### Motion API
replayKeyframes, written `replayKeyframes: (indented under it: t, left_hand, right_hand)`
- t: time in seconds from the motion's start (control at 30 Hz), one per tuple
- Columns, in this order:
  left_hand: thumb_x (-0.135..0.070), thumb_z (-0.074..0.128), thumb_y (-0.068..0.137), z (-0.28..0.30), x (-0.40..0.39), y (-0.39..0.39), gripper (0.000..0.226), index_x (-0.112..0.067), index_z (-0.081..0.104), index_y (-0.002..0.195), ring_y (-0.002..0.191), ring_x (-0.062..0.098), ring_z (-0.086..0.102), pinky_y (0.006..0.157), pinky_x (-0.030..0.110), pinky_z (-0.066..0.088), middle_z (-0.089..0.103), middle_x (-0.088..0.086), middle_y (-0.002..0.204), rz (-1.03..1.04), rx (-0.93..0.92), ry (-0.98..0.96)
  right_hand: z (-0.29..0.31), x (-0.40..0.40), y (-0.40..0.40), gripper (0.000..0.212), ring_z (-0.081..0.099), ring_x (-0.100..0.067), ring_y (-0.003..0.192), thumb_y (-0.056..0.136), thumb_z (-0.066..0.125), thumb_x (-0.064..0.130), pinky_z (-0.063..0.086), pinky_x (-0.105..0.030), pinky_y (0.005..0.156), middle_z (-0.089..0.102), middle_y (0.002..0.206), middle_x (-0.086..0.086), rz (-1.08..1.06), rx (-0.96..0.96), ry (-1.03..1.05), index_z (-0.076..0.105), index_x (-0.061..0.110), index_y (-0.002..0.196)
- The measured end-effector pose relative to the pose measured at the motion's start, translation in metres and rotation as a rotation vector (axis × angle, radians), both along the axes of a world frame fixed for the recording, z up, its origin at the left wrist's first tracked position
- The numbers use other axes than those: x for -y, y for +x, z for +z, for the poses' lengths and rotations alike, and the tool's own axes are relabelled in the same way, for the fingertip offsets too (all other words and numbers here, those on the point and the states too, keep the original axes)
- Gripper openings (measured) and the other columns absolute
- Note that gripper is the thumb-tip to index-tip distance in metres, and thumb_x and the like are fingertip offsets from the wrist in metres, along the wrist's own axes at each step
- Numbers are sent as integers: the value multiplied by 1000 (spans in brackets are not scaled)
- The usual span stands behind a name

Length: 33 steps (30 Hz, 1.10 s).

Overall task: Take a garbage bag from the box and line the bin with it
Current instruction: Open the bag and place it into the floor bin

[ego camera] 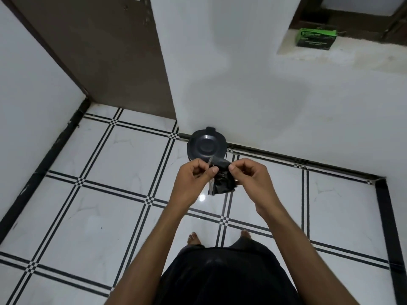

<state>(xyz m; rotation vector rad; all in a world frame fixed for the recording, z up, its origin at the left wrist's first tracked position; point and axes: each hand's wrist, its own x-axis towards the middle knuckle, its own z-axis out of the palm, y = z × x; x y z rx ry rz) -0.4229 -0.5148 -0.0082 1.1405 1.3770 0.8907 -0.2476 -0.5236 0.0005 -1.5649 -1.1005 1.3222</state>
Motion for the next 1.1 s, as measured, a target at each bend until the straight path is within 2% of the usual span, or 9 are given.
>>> replayKeyframes:
  t: [0.2,0.3,0.43,0.57,0.63,0.7,0.83,1.0,1.1]
  left_hand:
    - [-16,77,87,-9,-3,-34,18,-6,63,82,79,12,72,78,22,58,74,7,79,-31,-84,-16]
    - [-25,75,88,-7,-9,-36,17,-12,65,85,77,7,67,75,19,55,74,1,84,-37,-92,-11]
    - [-42,71,88,2,-21,-26,16,-35,64,100,87,-2,69,73,17,57,72,-17,95,-38,-39,-53]
    - [-21,69,92,-5,-49,-28,10,-30,68,95,79,-3,67,76,26,60,71,-18,82,55,-192,21]
    - [-14,70,91,-8,-66,-33,17,-30,70,85,71,-5,65,72,21,57,69,-18,71,57,-203,38]
    - [-12,73,89,-4,-85,-35,16,-26,72,81,66,-4,63,67,14,50,69,-13,69,18,-247,62]
    - [-23,78,85,2,-128,-24,16,-22,68,72,61,7,55,63,25,46,61,-8,63,31,-353,97]
    - [-31,81,82,15,-168,13,31,-26,56,64,56,4,45,57,17,39,50,-14,57,85,-372,115]
    - [-30,83,80,15,-181,36,32,-27,54,66,54,1,45,54,11,36,49,-15,57,60,-424,112]
  right_hand:
    - [-5,-23,-21,13,62,-18,72,103,50,20,55,-38,68,67,78,-6,-241,26,-47,58,13,96]
    - [-4,-38,-25,12,50,-21,70,104,48,19,47,-34,60,57,77,-11,-209,35,-19,57,11,100]
    - [-2,-54,-32,13,58,-17,72,102,53,25,47,-32,62,66,80,-5,-59,-1,-26,62,17,96]
    - [-4,-78,-30,27,56,-13,73,100,56,31,46,-32,71,62,75,-1,49,7,14,64,12,84]
    - [-6,-95,-20,33,53,-12,72,99,56,35,43,-30,72,59,75,-2,26,26,27,63,8,82]
    - [-7,-115,-7,28,57,-11,74,97,60,35,46,-27,74,64,79,-3,-17,61,54,66,11,84]
    - [3,-149,17,7,57,-4,99,93,65,33,42,-6,72,59,108,7,-130,250,149,62,27,96]
    - [15,-179,40,24,51,-6,62,95,62,35,42,-17,61,58,67,10,10,160,133,60,21,76]
    - [8,-190,45,40,55,-7,61,98,52,47,44,-18,58,62,68,2,182,2,-86,68,14,81]
